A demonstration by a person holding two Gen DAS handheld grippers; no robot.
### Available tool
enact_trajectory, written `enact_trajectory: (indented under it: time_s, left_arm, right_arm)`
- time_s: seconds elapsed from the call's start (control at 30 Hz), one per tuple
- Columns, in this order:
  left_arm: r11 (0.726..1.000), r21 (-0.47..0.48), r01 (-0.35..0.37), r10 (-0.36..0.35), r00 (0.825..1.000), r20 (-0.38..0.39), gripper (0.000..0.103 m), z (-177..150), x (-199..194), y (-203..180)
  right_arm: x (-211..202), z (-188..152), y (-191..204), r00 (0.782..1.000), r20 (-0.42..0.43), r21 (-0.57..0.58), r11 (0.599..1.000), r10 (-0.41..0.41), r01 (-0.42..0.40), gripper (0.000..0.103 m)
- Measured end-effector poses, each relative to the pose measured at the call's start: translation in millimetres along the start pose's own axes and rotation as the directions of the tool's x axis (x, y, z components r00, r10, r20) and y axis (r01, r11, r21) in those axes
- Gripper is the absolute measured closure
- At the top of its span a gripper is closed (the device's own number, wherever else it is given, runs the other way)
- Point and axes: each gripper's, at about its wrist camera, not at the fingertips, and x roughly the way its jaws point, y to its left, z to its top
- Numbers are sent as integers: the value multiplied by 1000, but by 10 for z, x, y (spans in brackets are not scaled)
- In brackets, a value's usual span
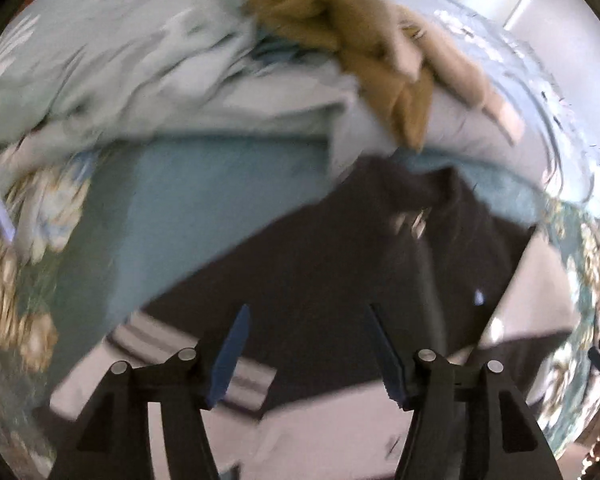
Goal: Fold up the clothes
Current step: 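Lay the jacket flat on the blanket and open both tools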
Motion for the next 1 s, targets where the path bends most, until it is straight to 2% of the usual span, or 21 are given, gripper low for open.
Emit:
enact_trajectory:
  time_s: [0.17,0.23,0.37,0.5,0.6,0.67,0.7,0.73,0.77,0.83,0.9,1.0]
  left_arm:
    - [991,-127,36,-48,994,-95,39,-566,-141,383]
    - [989,-144,36,-53,992,-117,39,-725,-226,546]
    - [984,-172,38,-62,989,-137,39,-917,-397,834]
    - [990,-138,3,-19,993,-117,39,-972,-396,963]
    - [994,-111,-16,6,996,-92,39,-958,-396,1007]
    - [992,-123,-7,-4,996,-87,39,-964,-422,1074]
    - [992,-130,-2,-10,996,-86,39,-963,-402,1076]
    - [991,-134,0,-12,996,-88,39,-970,-393,1068]
    - [990,-138,0,-13,996,-89,39,-981,-392,1061]
    - [991,-133,4,-17,995,-95,39,-989,-374,1030]
    - [993,-120,5,-17,995,-97,39,-993,-381,967]
    - [995,-105,-2,-8,996,-92,39,-989,-383,833]
  right_arm:
    - [370,-740,815,991,-135,-200,980,-12,-15,33]
    - [583,-1018,1093,983,-179,-258,966,-35,-12,33]
    - [974,-1223,1298,973,-186,-299,951,-140,80,33]
    - [1260,-1343,1412,950,-182,-349,920,-254,180,33]
    - [1328,-1365,1450,937,-170,-394,893,-305,219,33]
    - [1338,-1350,1443,930,-167,-405,883,-327,238,40]
    - [1336,-1337,1431,927,-166,-405,880,-337,247,50]
    - [1324,-1319,1411,925,-168,-400,881,-340,252,60]
    - [1289,-1288,1370,928,-175,-380,892,-328,244,61]
    - [1202,-1218,1278,936,-189,-336,915,-298,224,72]
    - [1030,-1103,1139,950,-202,-268,947,-237,179,74]
    - [723,-914,921,968,-203,-196,975,-149,109,75]
